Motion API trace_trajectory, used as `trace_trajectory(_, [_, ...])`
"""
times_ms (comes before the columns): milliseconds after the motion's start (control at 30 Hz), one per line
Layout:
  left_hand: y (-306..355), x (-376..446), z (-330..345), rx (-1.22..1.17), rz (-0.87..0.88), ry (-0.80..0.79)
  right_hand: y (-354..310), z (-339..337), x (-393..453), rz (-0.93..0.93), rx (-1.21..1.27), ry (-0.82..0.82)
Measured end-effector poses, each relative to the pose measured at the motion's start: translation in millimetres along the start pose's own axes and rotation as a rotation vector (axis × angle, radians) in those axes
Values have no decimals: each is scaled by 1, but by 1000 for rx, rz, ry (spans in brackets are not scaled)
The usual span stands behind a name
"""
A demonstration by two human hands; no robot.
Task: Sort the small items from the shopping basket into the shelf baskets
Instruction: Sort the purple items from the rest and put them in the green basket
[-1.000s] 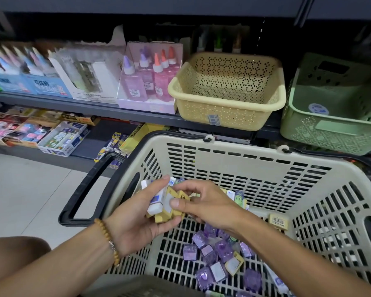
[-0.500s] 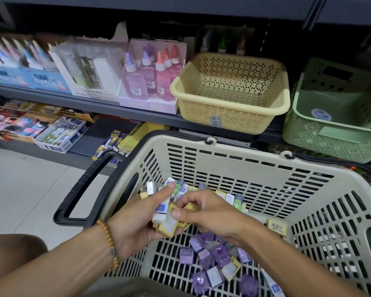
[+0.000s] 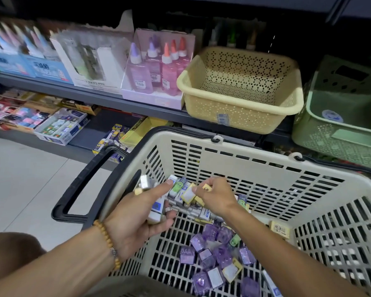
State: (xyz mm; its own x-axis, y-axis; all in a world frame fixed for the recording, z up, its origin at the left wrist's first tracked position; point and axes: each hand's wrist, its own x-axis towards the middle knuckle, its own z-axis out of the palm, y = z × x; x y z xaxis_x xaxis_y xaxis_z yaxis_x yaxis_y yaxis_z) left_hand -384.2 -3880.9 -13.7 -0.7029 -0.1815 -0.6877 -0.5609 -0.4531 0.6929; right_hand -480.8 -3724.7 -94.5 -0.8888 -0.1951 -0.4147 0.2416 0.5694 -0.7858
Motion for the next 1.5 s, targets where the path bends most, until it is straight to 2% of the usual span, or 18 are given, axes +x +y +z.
trace_trajectory(200, [2, -2, 0, -32, 39, 12, 9, 21, 3, -130, -163, 265])
trace_trajectory(333, [3, -5, -2, -38, 39, 8, 16, 23, -4, -252, -246, 337])
trace_trajectory(400, [4, -6, -2, -45, 41, 0, 22, 20, -9, -314, -322, 331])
trace_trajectory(567, [6, -9, -2, -51, 44, -15, 27, 12, -14, -458, -687, 274])
trace_trajectory(700, [5, -9, -4, -58, 38, -21, 34, 10, -13, -498, -842, 163])
trace_trajectory(800, [5, -8, -4, -59, 41, -28, 37, 8, -11, -516, -817, 138])
trace_trajectory(1000, [6, -7, -5, -63, 16, -47, 39, 10, -14, -514, -706, 247])
trace_trajectory(1167, [7, -6, -4, -44, -47, -83, 22, 8, -13, -523, -717, 151])
trace_trajectory(1267, [8, -4, -2, -21, -69, -126, 3, -2, -28, -469, -382, 95])
trace_trajectory(1333, [9, -2, -1, -21, -84, -177, -10, -10, -44, -451, -133, -22])
trace_trajectory(1367, [10, -1, 0, -20, -92, -207, -15, -14, -53, -451, -95, -77])
trace_trajectory(1500, [10, 1, 8, -8, -140, -340, -21, -24, -76, -528, -167, -163])
